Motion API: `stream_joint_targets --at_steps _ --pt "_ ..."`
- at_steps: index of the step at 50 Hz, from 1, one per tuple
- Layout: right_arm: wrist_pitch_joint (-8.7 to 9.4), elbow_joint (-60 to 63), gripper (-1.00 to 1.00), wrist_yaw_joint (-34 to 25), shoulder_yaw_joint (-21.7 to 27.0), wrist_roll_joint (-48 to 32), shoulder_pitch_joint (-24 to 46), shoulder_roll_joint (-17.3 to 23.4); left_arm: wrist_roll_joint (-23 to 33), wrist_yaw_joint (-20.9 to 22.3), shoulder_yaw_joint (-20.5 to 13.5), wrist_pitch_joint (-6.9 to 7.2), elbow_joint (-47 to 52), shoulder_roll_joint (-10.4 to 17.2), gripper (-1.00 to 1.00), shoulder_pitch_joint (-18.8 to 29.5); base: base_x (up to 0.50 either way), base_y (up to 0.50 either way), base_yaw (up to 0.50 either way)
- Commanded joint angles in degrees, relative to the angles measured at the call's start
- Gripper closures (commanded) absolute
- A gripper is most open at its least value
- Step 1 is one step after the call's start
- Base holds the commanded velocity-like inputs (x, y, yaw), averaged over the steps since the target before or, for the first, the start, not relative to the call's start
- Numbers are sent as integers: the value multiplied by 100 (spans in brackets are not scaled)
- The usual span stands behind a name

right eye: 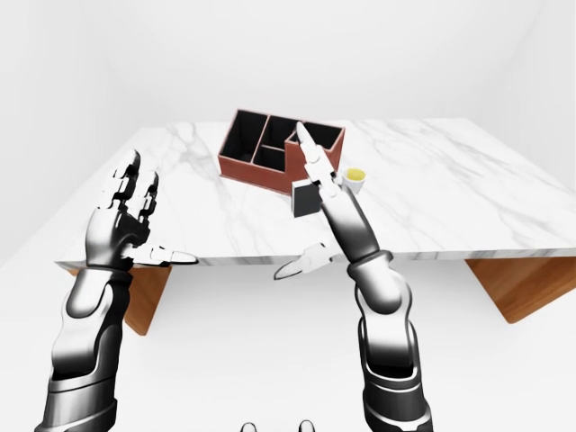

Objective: Pick up the book and place it in the right compartment of the caddy.

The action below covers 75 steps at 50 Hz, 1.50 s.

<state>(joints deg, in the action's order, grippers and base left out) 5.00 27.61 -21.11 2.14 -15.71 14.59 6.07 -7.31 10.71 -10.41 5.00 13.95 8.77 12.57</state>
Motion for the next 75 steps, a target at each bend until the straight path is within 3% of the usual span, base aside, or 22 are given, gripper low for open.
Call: stream_joint_targets --at_steps 1,75 --pt "0 158 -100 -153 -41 -176 108 1 -5 23 -19 0 17 3 -100 -7 24 0 0" --pt "0 400 -100 -422 117 -362 67 112 13 32 -3 0 75 -10 -100 -22 24 0 0"
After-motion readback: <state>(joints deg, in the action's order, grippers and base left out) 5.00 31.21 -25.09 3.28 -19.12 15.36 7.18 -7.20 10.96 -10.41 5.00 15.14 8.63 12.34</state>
